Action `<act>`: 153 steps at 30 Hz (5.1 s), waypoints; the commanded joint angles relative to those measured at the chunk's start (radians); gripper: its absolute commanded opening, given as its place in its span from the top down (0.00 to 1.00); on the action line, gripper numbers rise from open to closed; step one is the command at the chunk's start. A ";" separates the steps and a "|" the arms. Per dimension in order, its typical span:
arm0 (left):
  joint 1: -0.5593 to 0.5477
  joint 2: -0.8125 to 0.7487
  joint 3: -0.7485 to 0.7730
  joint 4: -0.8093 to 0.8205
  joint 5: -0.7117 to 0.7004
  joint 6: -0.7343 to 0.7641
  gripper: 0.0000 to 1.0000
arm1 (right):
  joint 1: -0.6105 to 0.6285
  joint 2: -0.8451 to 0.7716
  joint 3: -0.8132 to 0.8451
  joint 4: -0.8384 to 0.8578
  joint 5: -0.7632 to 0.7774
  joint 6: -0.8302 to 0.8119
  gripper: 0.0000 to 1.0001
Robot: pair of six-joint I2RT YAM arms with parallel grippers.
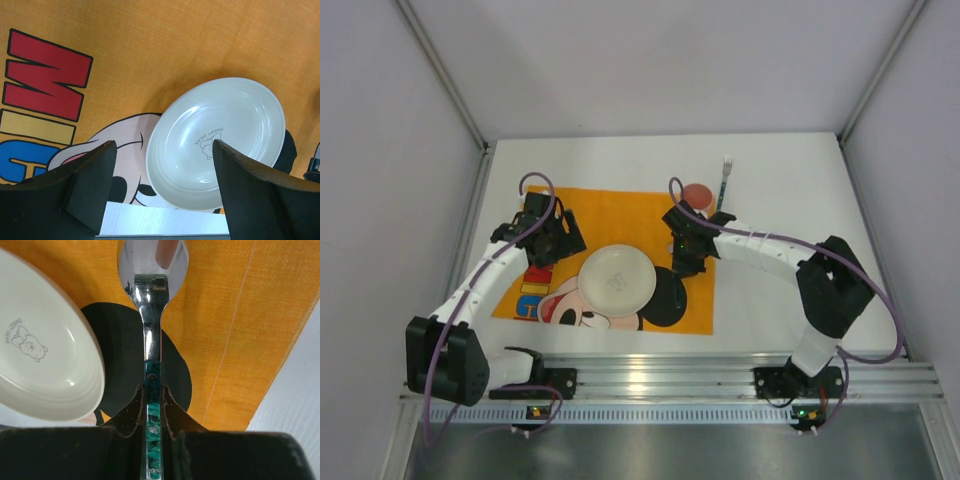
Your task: Set the dinner table for one person
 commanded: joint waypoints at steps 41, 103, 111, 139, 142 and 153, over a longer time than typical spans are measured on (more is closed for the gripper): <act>-0.001 0.100 0.107 0.077 -0.031 -0.019 0.21 | -0.332 0.082 0.876 -0.181 0.301 -0.486 0.25; -0.032 0.177 0.350 0.016 0.019 0.121 0.22 | -0.658 0.508 0.985 -0.219 0.173 -0.387 1.00; -0.187 0.321 0.668 -0.015 0.148 0.237 0.20 | -0.630 0.144 0.834 -0.262 -0.035 -0.317 1.00; -0.610 0.462 0.831 0.035 0.190 0.250 0.43 | -0.325 -0.244 0.547 -0.255 -0.209 -0.075 1.00; -0.615 0.462 0.834 0.034 0.181 0.240 0.50 | -0.303 -0.252 0.548 -0.255 -0.221 -0.050 1.00; -0.615 0.454 0.863 0.002 0.165 0.254 0.95 | -0.162 -0.249 0.476 -0.222 -0.220 0.013 1.00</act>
